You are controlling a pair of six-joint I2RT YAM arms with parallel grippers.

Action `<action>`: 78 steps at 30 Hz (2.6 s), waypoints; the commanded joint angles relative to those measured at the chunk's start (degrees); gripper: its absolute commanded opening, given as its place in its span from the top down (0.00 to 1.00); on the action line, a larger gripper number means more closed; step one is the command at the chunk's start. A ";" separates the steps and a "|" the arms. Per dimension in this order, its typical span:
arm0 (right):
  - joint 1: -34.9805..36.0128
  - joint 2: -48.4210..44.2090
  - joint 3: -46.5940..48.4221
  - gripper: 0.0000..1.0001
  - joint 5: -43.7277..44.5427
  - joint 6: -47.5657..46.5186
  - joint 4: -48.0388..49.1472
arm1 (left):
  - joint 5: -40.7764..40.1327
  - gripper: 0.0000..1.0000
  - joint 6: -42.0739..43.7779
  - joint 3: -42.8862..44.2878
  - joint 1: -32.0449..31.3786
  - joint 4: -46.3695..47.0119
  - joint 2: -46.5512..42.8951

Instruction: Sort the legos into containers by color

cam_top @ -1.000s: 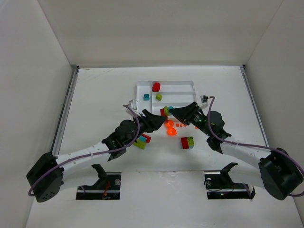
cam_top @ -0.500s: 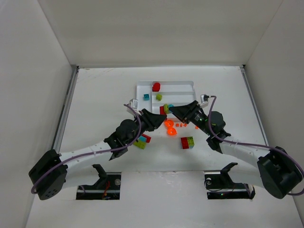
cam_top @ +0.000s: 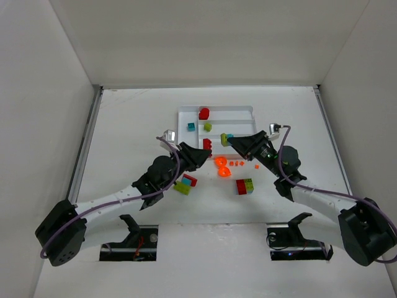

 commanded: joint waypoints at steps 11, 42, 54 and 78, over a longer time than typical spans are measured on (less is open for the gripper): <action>-4.02 -5.51 -2.57 0.75 4.98 -11.83 -7.89 | 5.25 0.86 7.03 21.63 9.87 -10.40 18.22; -3.58 -19.49 -9.78 0.73 10.08 -22.48 -19.68 | 14.84 0.77 12.03 71.75 21.13 -30.36 64.91; -3.49 -17.73 -9.43 0.73 10.52 -22.65 -19.33 | 14.31 0.50 13.44 71.40 21.31 -30.19 64.21; 5.38 -4.38 -0.20 0.74 16.32 -22.74 -16.69 | 13.35 0.49 6.41 21.75 5.05 -13.93 20.53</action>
